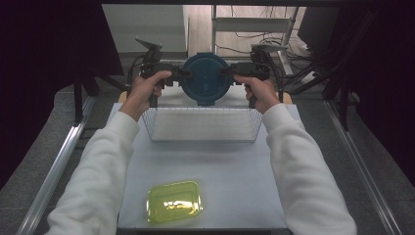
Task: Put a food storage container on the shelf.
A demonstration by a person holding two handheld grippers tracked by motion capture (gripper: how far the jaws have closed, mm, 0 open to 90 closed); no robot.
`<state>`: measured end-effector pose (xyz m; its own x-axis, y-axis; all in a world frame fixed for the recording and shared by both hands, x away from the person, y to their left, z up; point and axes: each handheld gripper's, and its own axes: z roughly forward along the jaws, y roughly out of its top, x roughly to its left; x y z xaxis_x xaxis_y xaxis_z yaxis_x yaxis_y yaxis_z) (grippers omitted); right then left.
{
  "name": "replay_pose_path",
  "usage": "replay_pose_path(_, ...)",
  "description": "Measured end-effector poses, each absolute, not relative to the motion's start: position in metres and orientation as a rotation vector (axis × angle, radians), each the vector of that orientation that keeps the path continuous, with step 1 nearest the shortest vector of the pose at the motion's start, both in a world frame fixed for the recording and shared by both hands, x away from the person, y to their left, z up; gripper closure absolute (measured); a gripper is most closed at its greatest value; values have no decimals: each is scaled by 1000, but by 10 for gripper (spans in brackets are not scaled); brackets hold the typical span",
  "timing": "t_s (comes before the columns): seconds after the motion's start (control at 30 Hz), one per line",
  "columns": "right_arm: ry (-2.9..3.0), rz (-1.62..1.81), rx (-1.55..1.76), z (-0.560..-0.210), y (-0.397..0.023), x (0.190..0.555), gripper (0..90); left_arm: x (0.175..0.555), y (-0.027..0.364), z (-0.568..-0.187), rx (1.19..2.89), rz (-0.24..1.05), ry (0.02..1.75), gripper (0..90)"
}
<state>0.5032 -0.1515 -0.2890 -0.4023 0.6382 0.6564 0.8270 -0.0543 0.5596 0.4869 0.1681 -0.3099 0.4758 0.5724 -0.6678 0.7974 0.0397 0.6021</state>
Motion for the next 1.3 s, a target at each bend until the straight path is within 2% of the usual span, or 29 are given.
replay_pose_path(1.3, -1800, -1367, -1742, -313, -155, 529, 373, 513, 168, -334, 1517, -357, 1281, 364)
